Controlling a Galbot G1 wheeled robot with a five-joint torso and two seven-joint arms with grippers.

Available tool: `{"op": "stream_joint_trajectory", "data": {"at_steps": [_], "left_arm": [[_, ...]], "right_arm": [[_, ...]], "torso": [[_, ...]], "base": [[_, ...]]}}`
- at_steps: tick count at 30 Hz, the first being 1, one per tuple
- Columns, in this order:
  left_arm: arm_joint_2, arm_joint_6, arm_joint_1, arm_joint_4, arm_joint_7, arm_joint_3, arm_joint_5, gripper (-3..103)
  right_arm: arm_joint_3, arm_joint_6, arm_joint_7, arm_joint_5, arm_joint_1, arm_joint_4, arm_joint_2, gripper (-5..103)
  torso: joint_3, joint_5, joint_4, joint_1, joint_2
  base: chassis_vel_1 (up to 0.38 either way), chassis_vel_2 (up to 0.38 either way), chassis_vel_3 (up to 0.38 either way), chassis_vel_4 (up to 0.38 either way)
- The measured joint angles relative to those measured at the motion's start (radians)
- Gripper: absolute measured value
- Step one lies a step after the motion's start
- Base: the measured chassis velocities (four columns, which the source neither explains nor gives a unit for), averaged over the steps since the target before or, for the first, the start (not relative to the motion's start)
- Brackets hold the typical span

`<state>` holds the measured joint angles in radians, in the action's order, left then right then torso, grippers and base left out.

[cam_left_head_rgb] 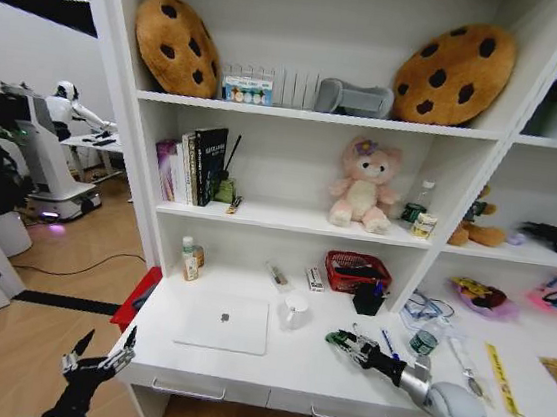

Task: Organize the objects on the table.

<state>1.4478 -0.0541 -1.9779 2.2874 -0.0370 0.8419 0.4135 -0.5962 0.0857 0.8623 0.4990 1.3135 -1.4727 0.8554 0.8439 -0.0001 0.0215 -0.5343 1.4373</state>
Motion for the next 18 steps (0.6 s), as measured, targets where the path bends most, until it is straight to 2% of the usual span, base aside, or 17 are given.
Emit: {"op": "stream_joint_trajectory", "data": {"at_steps": [13, 17, 18], "left_arm": [[0.004, -0.011, -0.011, 0.009, 0.005, 0.019, 0.010, 98], [0.003, -0.011, -0.011, 0.010, 0.007, 0.015, 0.010, 98], [0.003, -0.011, -0.012, 0.010, 0.007, 0.015, 0.010, 98]], "right_arm": [[0.013, 0.048, -0.008, -0.068, 0.042, 0.049, 0.047, 36], [0.020, 0.058, -0.036, -0.070, 0.041, 0.056, 0.053, 34], [0.021, 0.058, -0.039, -0.070, 0.040, 0.056, 0.053, 38]], "torso": [[0.000, -0.0007, 0.0000, 0.000, 0.000], [0.000, -0.0006, 0.0000, 0.000, 0.000], [0.000, -0.0005, 0.0001, 0.000, 0.000]], "base": [[0.000, 0.000, 0.000, 0.000], [0.000, 0.000, 0.000, 0.000], [0.000, 0.000, 0.000, 0.000]]}}
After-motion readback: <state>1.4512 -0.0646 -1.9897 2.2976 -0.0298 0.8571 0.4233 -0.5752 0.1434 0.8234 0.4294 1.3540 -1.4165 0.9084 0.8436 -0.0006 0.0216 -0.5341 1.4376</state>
